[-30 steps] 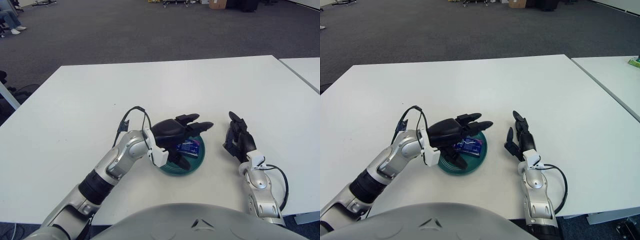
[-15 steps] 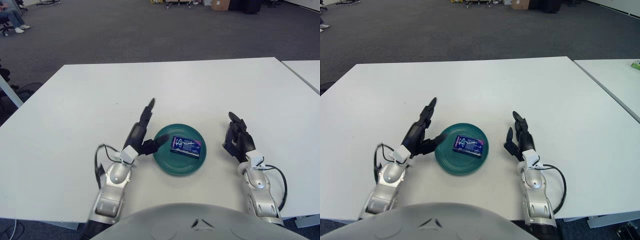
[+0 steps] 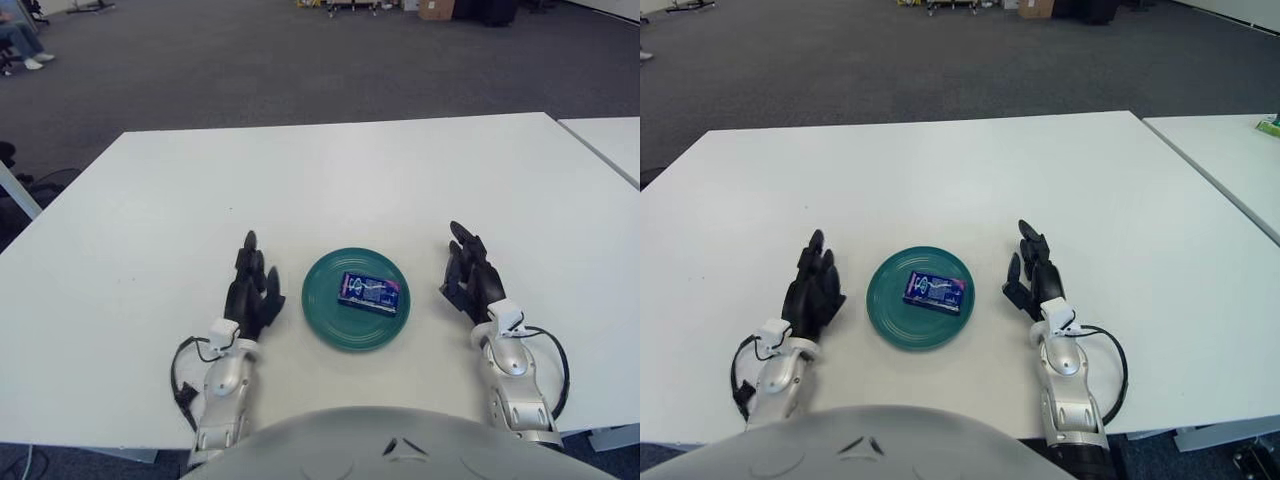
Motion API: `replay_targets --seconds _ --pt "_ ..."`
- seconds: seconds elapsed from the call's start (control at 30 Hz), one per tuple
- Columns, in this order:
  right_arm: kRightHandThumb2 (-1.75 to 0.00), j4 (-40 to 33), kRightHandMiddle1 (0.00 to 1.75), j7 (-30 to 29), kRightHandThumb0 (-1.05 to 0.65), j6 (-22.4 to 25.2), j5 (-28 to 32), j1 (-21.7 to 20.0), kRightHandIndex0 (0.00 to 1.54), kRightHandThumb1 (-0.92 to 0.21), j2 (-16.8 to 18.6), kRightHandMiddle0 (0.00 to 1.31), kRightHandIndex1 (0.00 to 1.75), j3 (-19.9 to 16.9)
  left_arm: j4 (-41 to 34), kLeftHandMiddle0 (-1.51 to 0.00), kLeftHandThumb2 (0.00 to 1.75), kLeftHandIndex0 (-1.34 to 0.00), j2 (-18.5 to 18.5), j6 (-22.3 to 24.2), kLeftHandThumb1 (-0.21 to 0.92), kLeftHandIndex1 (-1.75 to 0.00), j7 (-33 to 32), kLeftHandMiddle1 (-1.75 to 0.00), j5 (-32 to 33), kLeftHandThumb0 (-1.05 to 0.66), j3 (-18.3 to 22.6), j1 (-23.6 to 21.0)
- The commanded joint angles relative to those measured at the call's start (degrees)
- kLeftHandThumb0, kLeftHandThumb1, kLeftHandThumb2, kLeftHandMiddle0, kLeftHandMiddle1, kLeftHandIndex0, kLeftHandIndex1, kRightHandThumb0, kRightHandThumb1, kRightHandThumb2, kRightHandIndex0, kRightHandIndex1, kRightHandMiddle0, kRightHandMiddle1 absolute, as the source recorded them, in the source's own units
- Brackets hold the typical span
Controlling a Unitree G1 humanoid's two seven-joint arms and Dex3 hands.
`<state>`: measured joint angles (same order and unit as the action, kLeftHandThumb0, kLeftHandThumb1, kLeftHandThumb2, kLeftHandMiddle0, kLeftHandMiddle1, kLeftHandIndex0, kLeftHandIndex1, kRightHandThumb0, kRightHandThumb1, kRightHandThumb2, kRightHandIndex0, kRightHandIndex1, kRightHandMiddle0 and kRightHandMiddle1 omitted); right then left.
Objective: Put the gum into the plate.
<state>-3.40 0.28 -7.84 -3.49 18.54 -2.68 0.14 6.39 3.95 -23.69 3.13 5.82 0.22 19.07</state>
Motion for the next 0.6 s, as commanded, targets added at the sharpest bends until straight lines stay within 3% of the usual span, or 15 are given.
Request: replay_targets --seconds 0.0,0.23,0.57 --pt "-1.03 0.48 0.42 0.75 -0.78 -0.23 0.91 2.32 0.15 -0.92 1.89 0.0 0.01 2.23 5.41 -0.07 0.94 -0.02 0.91 -1.67 0.92 -0.3 0.34 -0.01 1.18 -1.05 0.95 -1.23" --pt "-1.02 1.74 0.45 1.72 -0.78 -3.59 0.87 2.08 0.16 -0.92 1.31 0.0 0.01 2.65 4.5 -0.12 0.96 0.0 4.58 -3.36 0.92 -0.43 -2.01 -0.02 -1.71 -1.05 -2.4 0.95" --pt "-1.02 2.37 0.4 2.05 -0.79 -3.19 -0.04 2.2 0.14 -0.92 1.21 0.0 0.0 3.68 2.07 -0.14 0.98 0.0 2.22 -1.23 0.92 -0.45 -0.05 -0.02 -0.73 -1.05 -3.34 1.5"
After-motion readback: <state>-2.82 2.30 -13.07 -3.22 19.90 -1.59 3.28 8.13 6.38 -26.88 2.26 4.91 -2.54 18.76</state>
